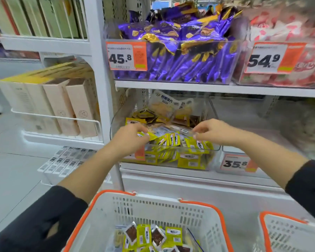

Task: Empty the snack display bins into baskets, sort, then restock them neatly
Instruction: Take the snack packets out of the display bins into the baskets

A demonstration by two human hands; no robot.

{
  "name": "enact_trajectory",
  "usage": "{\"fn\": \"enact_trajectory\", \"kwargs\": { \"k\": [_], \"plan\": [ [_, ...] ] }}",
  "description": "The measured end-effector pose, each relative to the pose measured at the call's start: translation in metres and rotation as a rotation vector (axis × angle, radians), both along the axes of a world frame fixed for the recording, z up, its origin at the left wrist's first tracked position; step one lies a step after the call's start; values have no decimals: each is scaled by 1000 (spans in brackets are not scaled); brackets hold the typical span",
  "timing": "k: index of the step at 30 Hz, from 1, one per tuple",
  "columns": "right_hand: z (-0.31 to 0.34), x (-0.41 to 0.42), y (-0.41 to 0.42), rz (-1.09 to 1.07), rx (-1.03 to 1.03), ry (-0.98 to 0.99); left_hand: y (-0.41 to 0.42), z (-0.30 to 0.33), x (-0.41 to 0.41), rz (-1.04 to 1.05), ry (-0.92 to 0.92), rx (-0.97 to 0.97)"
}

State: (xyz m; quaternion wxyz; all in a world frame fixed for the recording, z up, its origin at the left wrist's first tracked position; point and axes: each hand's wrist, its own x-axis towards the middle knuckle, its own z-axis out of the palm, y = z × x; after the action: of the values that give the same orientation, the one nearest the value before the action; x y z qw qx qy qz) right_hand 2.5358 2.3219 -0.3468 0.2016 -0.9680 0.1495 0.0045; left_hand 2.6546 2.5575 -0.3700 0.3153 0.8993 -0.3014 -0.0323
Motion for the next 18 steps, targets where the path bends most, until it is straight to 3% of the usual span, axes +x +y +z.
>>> {"fn": "enact_trajectory", "kwargs": {
  "k": [3,8,13,18],
  "plan": [
    [1,29,-2,42,-216,341,-31,-5,30,-23,36,268],
    [-19,74,4,41,-133,666,-81,-14,60,-197,282,561],
    [-45,90,8,47,-281,633,-110,-22,56,-264,157,908],
    [-55,92,9,-23,-385,572,-115,-28,51,-268,127,912]
  ]
}}
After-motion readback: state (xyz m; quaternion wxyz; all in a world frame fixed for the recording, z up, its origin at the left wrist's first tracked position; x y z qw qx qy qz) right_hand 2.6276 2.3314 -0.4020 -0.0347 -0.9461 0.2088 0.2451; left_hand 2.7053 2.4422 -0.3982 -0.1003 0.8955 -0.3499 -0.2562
